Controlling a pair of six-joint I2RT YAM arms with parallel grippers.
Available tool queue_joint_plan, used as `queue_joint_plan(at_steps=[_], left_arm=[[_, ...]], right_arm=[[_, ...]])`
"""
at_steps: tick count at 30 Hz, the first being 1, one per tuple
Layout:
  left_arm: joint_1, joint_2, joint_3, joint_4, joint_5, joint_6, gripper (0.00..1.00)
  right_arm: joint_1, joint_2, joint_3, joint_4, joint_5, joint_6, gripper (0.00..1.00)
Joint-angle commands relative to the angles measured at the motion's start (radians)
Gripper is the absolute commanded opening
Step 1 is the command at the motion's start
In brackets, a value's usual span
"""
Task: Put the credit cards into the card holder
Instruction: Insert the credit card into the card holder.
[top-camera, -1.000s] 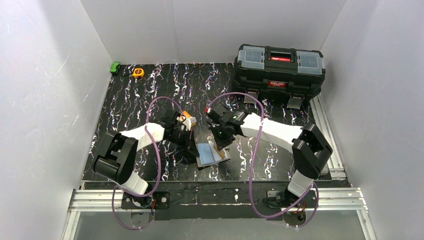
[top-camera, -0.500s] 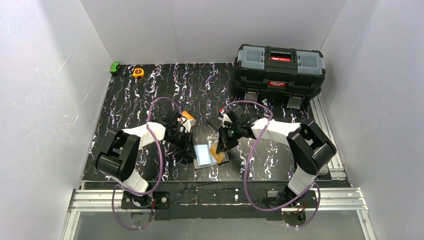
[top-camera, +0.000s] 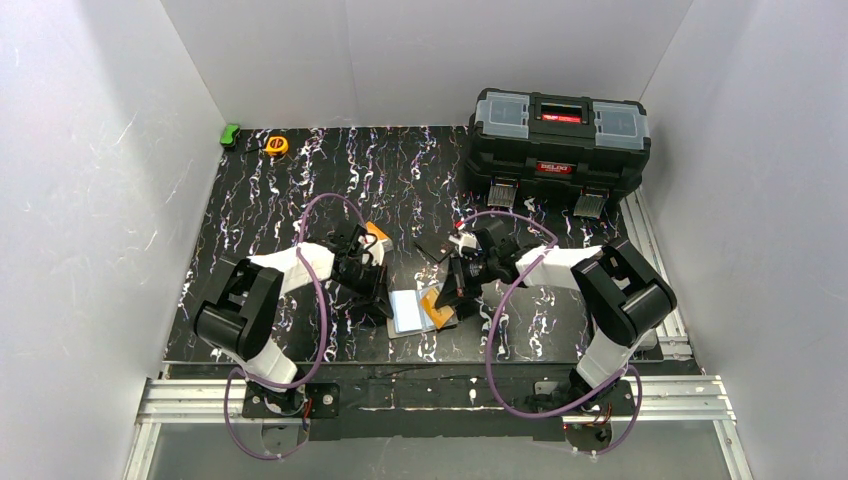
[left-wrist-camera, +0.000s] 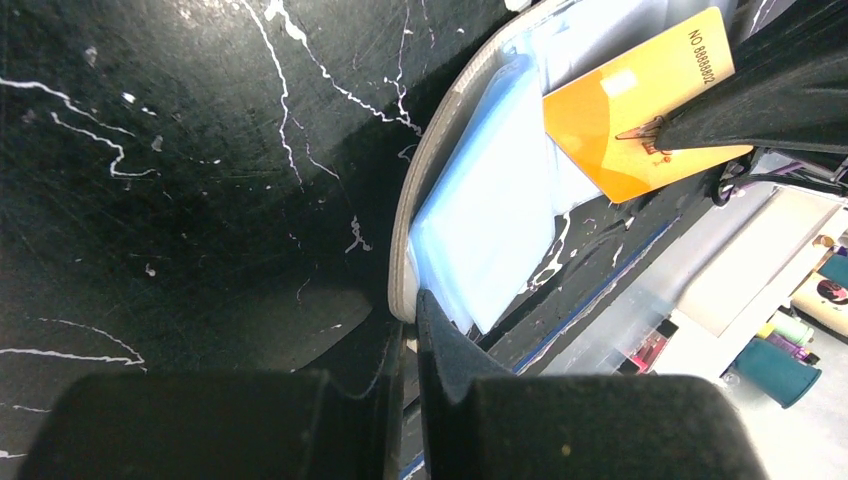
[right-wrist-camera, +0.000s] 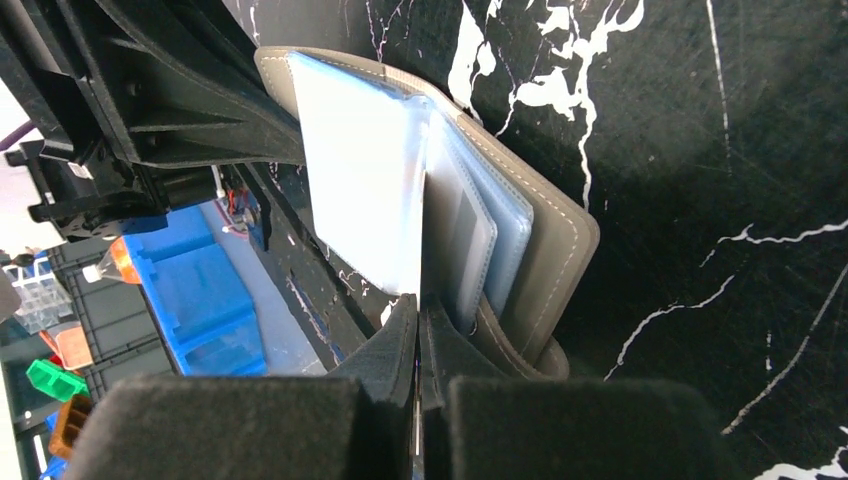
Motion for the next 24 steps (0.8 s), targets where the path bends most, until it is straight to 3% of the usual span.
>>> queue_joint_plan(at_steps=[1, 6, 19, 24], left_arm=[[-0.013, 0.011, 0.025, -0.038, -0.02, 0.002, 0.05], [-0.017, 0.012, 0.023, -0.04, -0.029, -0.003, 0.05], [-0.017, 0.009, 0.016, -0.032, -0.031, -0.018, 0.06], [-0.017, 0.009, 0.017, -0.03, -0.028, -0.021, 0.06]], right_arm=[[-0.018, -0.019, -0.046, 0.149, -0.072, 0.041, 0.01], [-0.043, -0.027, -0.096, 0.249, -0.107, 0.086, 0.01], [-0.064, -0.03, -0.099, 0.255, -0.131, 0.09, 0.01], [-0.025, -0.013, -0.037, 0.117, -0.042, 0.029, 0.01]])
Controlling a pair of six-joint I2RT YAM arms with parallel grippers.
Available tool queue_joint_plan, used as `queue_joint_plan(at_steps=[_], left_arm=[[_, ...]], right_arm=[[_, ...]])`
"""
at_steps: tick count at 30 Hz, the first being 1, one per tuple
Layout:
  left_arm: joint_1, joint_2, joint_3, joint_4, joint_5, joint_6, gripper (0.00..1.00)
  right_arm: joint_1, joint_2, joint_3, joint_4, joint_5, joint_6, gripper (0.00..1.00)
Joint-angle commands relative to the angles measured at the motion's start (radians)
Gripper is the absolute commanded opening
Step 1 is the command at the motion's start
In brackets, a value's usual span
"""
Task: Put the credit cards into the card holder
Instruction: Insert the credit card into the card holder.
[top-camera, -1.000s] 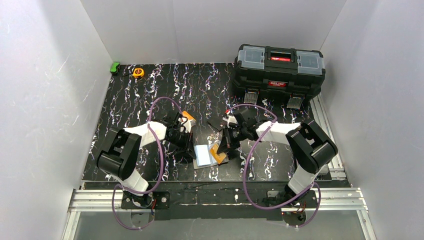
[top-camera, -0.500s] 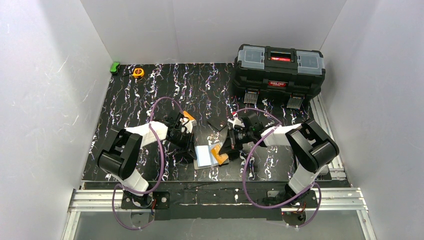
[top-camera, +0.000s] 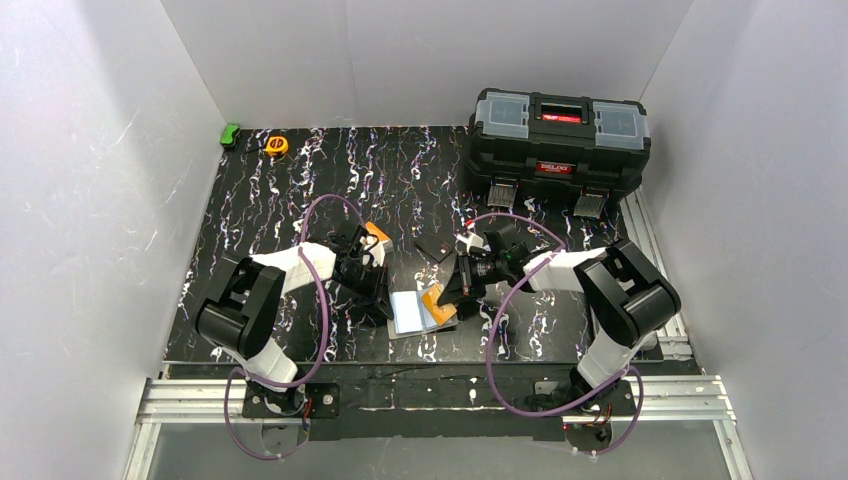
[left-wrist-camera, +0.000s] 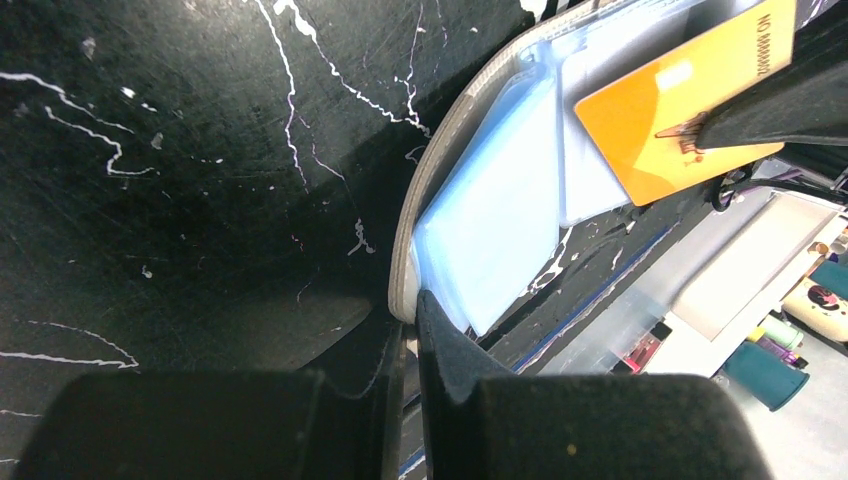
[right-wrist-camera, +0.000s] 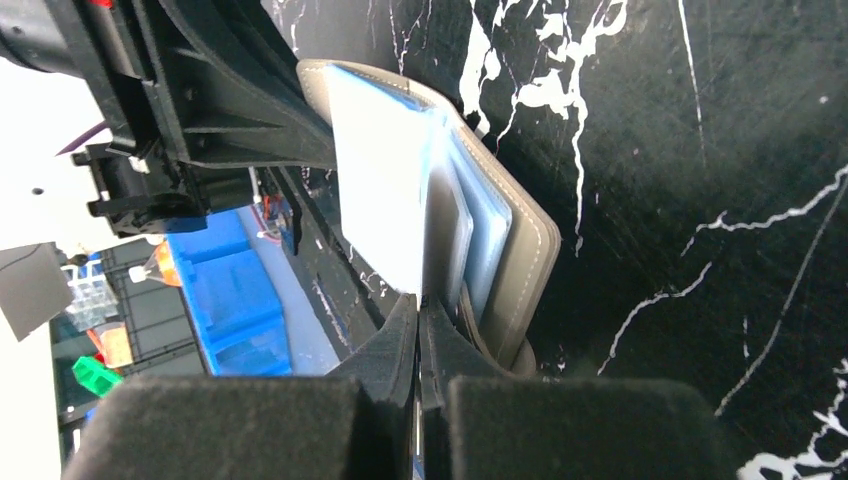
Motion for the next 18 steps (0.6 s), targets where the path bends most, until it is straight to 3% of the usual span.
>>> queue_joint_plan(at_steps=[1, 18], left_arm=[[-0.006, -0.002, 0.012, -0.023, -0.015, 0.002, 0.06], [-0.006, -0.012, 0.015, -0.023, -0.006, -0.002, 0.07]], right_arm=[[0.04, 0.01, 0.075, -0.091, 0.055, -0.058, 0.01], [0.056, 0.069, 0.143, -0.147, 0.053, -0.076, 0.01]])
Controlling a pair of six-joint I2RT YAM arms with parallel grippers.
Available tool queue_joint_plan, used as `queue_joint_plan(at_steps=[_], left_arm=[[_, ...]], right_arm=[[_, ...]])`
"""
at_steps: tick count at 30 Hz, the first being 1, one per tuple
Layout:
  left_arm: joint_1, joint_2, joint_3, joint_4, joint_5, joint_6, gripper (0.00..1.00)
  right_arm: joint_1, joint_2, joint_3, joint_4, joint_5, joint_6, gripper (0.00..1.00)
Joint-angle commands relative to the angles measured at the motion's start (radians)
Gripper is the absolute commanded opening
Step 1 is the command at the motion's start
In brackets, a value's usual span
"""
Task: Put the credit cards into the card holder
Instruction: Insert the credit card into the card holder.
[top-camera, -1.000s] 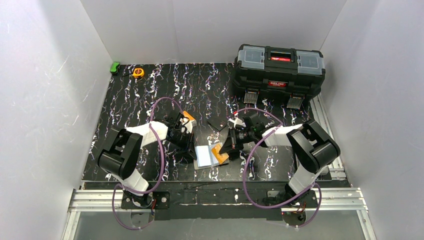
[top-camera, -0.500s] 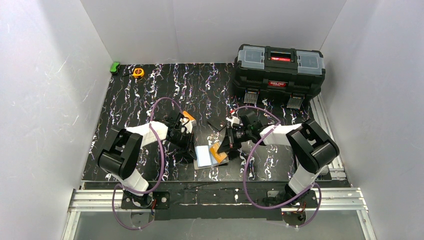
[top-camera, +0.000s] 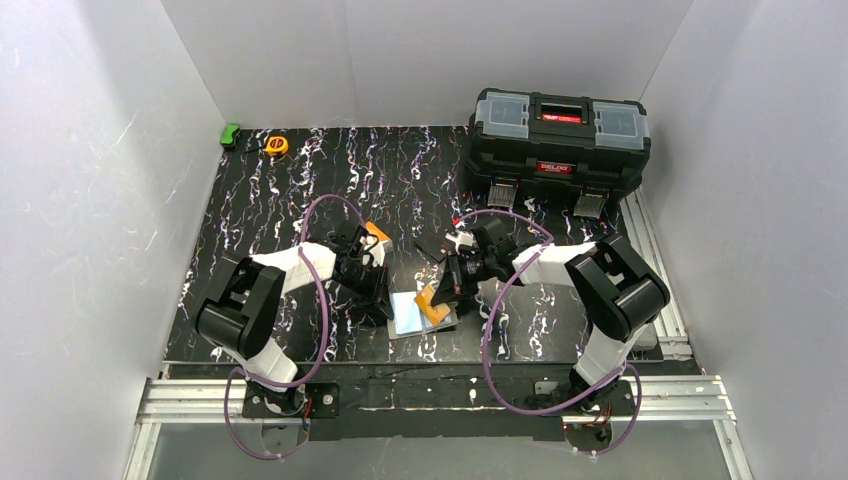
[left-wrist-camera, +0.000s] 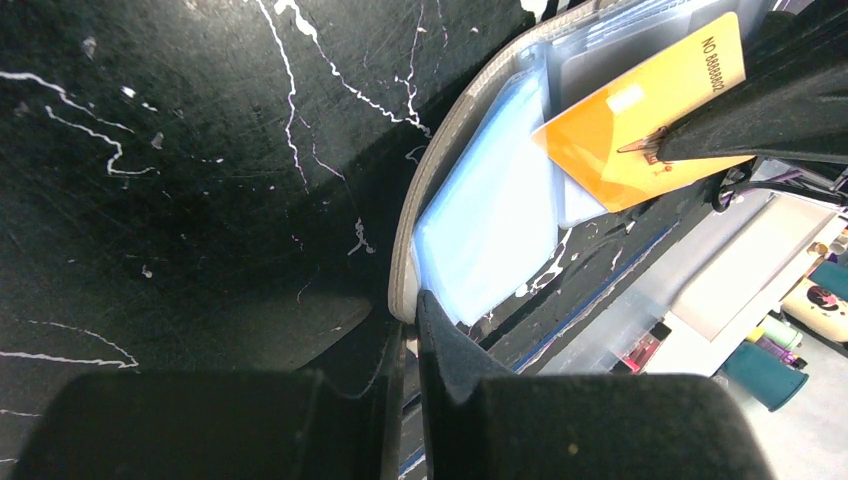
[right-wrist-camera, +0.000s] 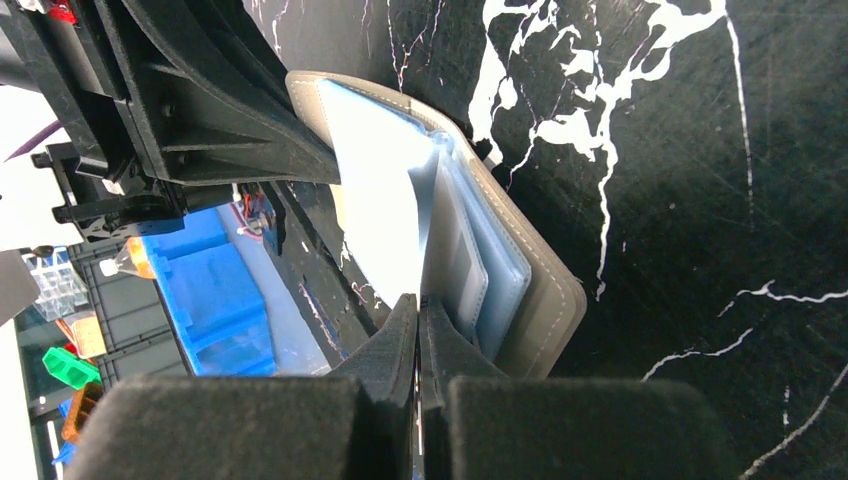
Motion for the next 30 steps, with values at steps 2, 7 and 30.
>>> queue_joint_plan(at_steps=[2, 7, 30], left_arm=[[-0.006, -0.012, 0.018, -0.022, -0.004, -0.001, 0.07], [-0.006, -0.016, 0.02, -0.022, 0.001, -0.003, 0.08], [-0.011, -0.064, -0.041, 0.04, 0.093, -0.107, 0.07]], right_arm=[[0.005, 0.026, 0.052, -0.027, -0.003, -0.021, 0.01], [0.022, 0.054, 0.101, -0.071, 0.037, -0.022, 0.01], [0.132, -0.032, 0.106, -0.27, 0.372, 0.0, 0.36]])
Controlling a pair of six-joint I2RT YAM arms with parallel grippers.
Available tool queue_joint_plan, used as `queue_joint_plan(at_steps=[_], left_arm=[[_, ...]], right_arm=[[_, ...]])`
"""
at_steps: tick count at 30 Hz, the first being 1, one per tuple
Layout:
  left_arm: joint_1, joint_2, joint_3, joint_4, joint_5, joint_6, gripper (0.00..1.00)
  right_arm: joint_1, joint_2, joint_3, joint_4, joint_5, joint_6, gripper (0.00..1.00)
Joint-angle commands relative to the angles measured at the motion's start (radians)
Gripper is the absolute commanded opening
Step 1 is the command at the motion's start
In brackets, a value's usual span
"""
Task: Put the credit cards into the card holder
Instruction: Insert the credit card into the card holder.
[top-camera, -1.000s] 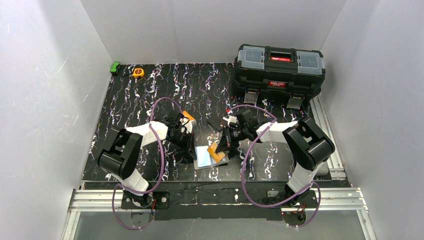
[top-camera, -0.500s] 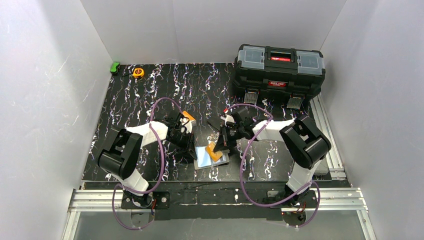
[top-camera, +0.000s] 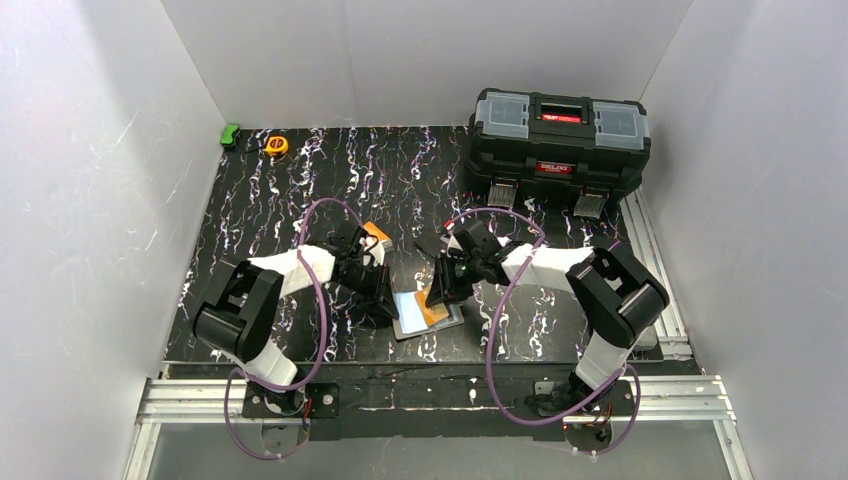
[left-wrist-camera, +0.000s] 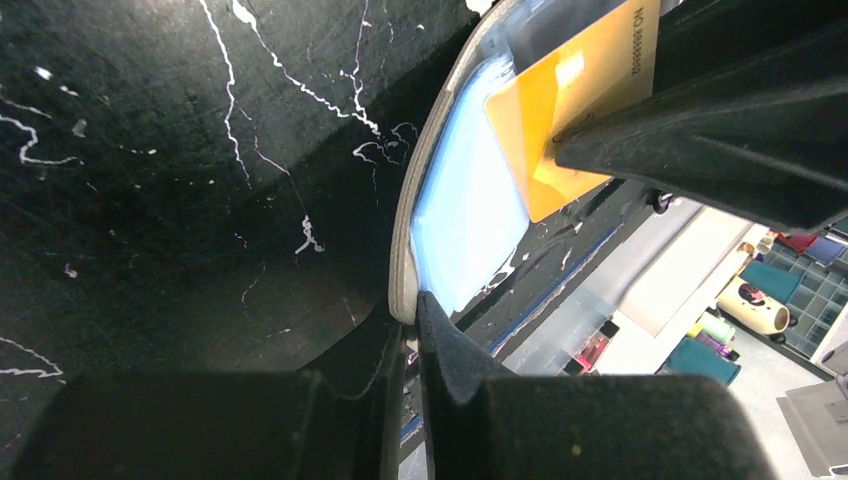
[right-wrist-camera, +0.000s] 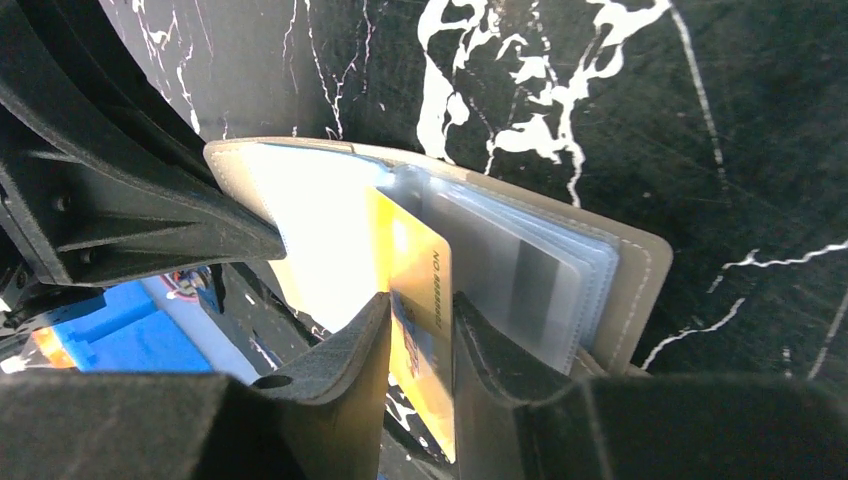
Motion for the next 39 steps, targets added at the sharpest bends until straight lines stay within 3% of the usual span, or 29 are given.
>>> queue_joint_plan(at_steps=[1, 10, 20, 28, 32, 36, 39], left_arm=[[-0.005, -0.045, -0.022, -0.001, 0.031, -0.011, 0.07], [-0.005, -0.043, -0.024, 0.012, 0.031, -0.012, 0.07], [-0.005, -0.032, -0.021, 0.014, 0.031, -0.013, 0.07], [-0.005, -0.043, -0.031, 0.017, 0.029, -0.016, 0.06], [-0.005, -0.044, -0.039, 0.029, 0.029, -0.017, 0.06], [-0.005, -0.045, -0.035, 0.026, 0.029, -0.01, 0.04], [-0.005, -0.045, -0.036, 0.028, 0.028, -0.006, 0.04]], right_arm=[[0.038, -0.014, 0.037, -0.112, 0.104, -0.044, 0.36], [0.105, 0.03, 0.112, -0.205, 0.169, -0.098, 0.39], [0.121, 0.034, 0.138, -0.331, 0.28, -0.136, 0.58], [0.121, 0.038, 0.124, -0.336, 0.312, -0.166, 0.61], [0.109, 0.044, 0.083, -0.25, 0.245, -0.164, 0.55], [0.027, 0.048, 0.02, -0.117, 0.029, -0.161, 0.43], [-0.057, 0.047, -0.026, -0.038, -0.121, -0.154, 0.39]])
